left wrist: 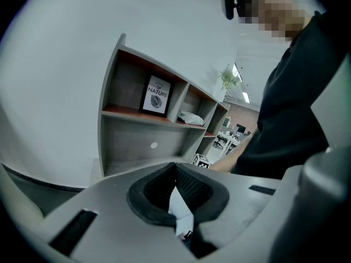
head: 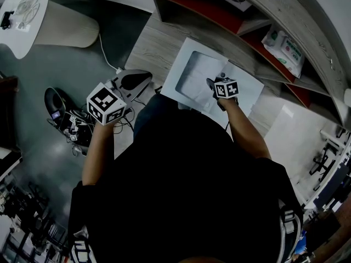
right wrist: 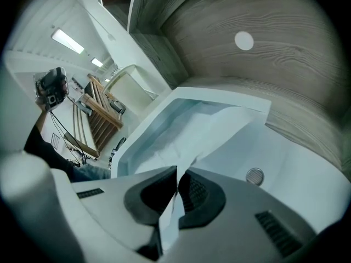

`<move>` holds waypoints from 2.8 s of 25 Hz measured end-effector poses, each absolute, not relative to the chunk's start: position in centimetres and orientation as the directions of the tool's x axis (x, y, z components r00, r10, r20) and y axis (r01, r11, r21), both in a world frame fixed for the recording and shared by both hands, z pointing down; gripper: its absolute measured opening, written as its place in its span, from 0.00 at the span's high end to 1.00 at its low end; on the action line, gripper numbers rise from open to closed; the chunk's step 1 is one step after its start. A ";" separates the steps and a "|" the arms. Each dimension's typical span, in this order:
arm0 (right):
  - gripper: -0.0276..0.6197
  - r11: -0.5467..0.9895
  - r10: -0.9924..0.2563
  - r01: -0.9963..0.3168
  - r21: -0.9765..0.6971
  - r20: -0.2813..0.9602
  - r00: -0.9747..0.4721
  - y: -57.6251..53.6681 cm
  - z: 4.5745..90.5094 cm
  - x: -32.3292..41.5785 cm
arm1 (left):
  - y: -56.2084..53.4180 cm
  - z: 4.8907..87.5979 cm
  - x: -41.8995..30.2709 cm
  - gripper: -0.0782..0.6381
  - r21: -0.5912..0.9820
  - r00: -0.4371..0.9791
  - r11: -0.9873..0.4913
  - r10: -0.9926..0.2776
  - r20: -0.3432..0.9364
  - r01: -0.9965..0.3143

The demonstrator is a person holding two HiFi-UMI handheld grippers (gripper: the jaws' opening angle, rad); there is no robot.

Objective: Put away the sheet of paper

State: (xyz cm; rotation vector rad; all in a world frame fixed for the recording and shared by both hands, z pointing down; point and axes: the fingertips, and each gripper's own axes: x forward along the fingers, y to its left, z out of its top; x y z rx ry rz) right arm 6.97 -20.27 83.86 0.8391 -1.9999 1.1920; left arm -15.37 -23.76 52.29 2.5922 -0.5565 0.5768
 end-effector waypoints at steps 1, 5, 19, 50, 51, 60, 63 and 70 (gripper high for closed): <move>0.93 0.380 -0.190 -0.787 -0.485 0.792 -0.580 -20.3 83.9 6.9 | -23.8 52.4 -15.5 0.86 0.315 0.833 -0.829 -0.285 0.474 -0.462; 0.93 0.387 -0.184 -0.782 -0.488 0.790 -0.584 -20.6 83.9 6.4 | -24.0 52.4 -15.8 0.86 0.317 0.833 -0.826 -0.288 0.473 -0.466; 0.93 0.386 -0.187 -0.771 -0.507 0.775 -0.603 -21.7 84.2 4.7 | -24.3 52.4 -16.7 0.86 0.320 0.830 -0.820 -0.296 0.473 -0.475; 0.72 0.432 -0.188 -0.792 -0.433 0.815 -0.548 -21.0 84.2 5.8 | -22.2 52.7 -15.9 0.86 0.346 0.849 -0.837 -0.235 0.474 -0.424; 0.71 0.430 -0.190 -0.797 -0.424 0.821 -0.539 -21.0 84.2 6.1 | -22.1 52.7 -15.8 0.86 0.347 0.849 -0.838 -0.232 0.474 -0.422; 0.66 0.390 -0.196 -0.830 -0.399 0.845 -0.498 -20.2 84.4 8.3 | -21.3 52.5 -15.2 0.86 0.341 0.849 -0.844 -0.224 0.478 -0.415; 0.66 0.381 -0.203 -0.834 -0.399 0.844 -0.496 -19.9 84.2 8.9 | -21.1 52.3 -14.9 0.86 0.339 0.850 -0.845 -0.225 0.477 -0.414; 0.66 0.361 -0.222 -0.837 -0.410 0.834 -0.504 -19.1 83.6 10.1 | -20.4 52.1 -13.9 0.86 0.335 0.852 -0.852 -0.217 0.476 -0.403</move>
